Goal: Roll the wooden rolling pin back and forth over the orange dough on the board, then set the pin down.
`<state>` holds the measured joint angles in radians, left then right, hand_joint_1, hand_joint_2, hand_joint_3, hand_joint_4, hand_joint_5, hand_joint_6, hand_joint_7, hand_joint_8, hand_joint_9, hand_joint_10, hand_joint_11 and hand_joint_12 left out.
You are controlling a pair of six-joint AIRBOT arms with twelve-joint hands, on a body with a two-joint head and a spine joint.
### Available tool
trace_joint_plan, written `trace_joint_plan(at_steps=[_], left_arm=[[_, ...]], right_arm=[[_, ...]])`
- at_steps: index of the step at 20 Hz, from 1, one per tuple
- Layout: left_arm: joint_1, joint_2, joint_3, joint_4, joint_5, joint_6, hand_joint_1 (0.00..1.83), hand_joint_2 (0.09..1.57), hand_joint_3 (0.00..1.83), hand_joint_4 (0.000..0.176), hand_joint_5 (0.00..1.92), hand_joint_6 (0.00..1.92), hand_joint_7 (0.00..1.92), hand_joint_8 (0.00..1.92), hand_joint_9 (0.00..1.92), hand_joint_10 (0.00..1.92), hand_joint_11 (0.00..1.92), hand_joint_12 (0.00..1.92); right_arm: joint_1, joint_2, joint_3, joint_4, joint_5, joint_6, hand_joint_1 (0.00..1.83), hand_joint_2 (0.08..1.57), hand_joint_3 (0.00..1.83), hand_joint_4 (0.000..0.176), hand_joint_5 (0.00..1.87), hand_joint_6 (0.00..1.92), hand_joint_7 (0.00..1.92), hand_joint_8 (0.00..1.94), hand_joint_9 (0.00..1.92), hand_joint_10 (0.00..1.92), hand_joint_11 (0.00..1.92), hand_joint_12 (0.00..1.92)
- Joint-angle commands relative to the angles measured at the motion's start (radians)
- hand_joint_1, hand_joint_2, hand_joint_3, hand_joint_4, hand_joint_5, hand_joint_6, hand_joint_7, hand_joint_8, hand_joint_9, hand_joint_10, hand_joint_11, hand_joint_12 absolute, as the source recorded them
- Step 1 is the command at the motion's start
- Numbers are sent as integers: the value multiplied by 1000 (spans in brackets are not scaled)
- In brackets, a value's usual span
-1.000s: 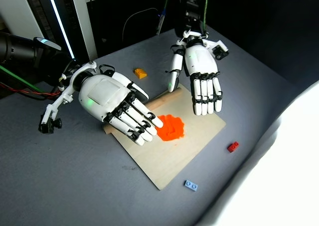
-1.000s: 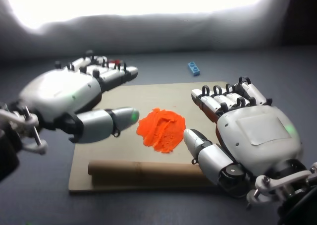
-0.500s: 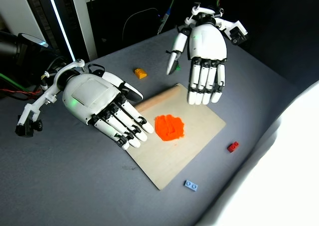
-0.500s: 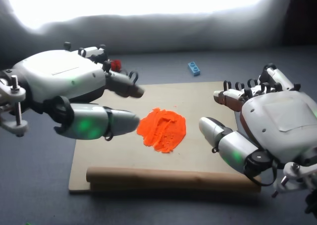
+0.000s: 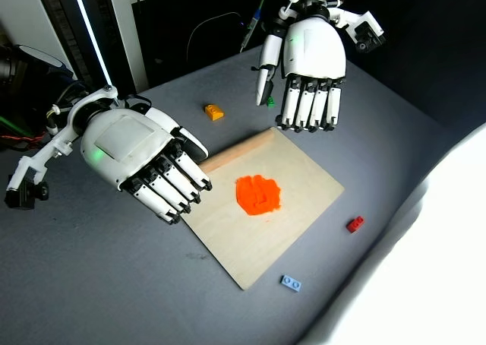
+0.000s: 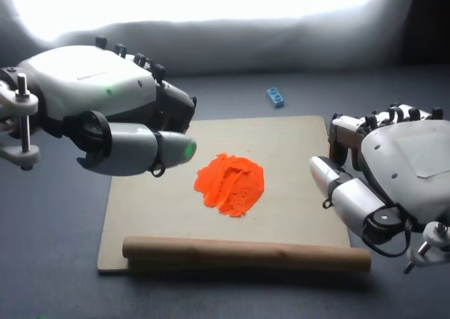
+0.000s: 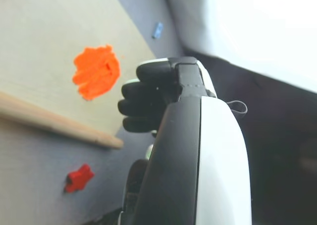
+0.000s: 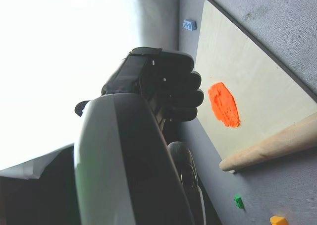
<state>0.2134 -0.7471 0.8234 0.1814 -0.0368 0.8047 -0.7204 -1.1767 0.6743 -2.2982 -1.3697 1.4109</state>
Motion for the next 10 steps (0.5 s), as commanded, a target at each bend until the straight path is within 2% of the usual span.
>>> trace_joint_plan(at_steps=[1, 3, 4, 6, 8, 10], left_arm=[[-19, 8, -7, 3, -86, 1, 0, 1570, 8, 0, 557, 1378, 621, 1565, 552, 1794, 369, 1921], [-28, 8, -12, 3, -83, 1, 0, 1571, 14, 0, 517, 1383, 575, 1617, 504, 1875, 349, 1921], [-32, 8, -11, 3, -83, 1, 0, 1571, 20, 0, 490, 1453, 560, 1648, 494, 1891, 353, 1921], [-39, 9, -10, 3, -83, 1, 0, 1569, 17, 0, 484, 1480, 541, 1650, 492, 1873, 366, 1921], [-42, 16, -10, 3, -83, 1, 0, 1566, 12, 0, 493, 1484, 544, 1628, 475, 1830, 315, 1921], [-46, 23, -10, 3, -83, 1, 0, 1571, 9, 0, 472, 1502, 535, 1622, 473, 1808, 346, 1921]], right_arm=[[9, 12, -5, -90, -82, 8, 146, 1451, 4, 0, 602, 1429, 744, 1420, 651, 1613, 527, 1920], [12, 29, -8, -90, -62, 23, 155, 1455, 2, 0, 598, 1414, 745, 1394, 643, 1578, 489, 1917], [15, 44, -9, -90, -43, 41, 177, 1454, 0, 0, 604, 1413, 740, 1392, 636, 1566, 481, 1910], [27, 65, -10, -90, -15, 65, 129, 1464, 3, 0, 594, 1412, 732, 1374, 616, 1548, 462, 1916], [45, 92, -10, -91, 30, 115, 142, 1462, 1, 0, 602, 1430, 740, 1403, 626, 1617, 504, 1921], [55, 114, -10, -91, 75, 120, 107, 1470, 2, 0, 590, 1464, 726, 1412, 609, 1591, 469, 1921]])
